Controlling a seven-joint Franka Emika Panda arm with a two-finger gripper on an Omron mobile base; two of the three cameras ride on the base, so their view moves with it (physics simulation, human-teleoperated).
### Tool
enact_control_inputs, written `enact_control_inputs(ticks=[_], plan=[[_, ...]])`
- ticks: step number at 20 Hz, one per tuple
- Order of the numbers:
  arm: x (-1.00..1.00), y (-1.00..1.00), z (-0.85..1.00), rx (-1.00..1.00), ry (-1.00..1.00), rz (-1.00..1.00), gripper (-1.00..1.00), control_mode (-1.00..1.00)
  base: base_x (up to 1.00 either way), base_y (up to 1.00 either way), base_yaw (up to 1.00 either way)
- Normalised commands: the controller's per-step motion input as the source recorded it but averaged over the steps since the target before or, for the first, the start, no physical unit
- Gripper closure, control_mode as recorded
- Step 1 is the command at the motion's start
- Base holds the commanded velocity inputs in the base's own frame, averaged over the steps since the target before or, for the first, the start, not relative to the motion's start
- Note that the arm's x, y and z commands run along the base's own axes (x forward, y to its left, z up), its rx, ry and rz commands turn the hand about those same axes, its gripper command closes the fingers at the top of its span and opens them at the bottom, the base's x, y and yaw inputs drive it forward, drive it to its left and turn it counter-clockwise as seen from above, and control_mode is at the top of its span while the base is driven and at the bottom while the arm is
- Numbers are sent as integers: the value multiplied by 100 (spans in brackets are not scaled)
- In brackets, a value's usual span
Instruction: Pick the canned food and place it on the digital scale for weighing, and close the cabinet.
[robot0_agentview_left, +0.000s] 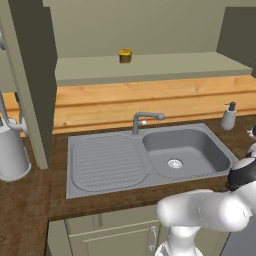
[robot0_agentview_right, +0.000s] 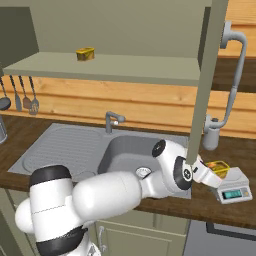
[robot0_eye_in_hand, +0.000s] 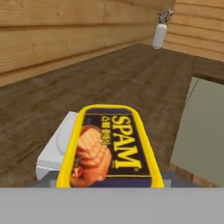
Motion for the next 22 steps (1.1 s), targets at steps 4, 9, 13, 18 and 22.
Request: enact_control_inputs(ticks=[4, 9, 13, 18, 22], plan=[[25, -1, -13, 1, -10, 0, 100, -100, 0, 0, 0], [2, -1, -9, 0, 3, 0, 100, -100, 0, 0, 0], [6, 0, -4, 0, 2, 0, 100, -100, 0, 0, 0], [12, -2, -1, 1, 0, 0, 100, -100, 0, 0, 0], [17, -21, 0, 3, 0, 0, 100, -100, 0, 0, 0]])
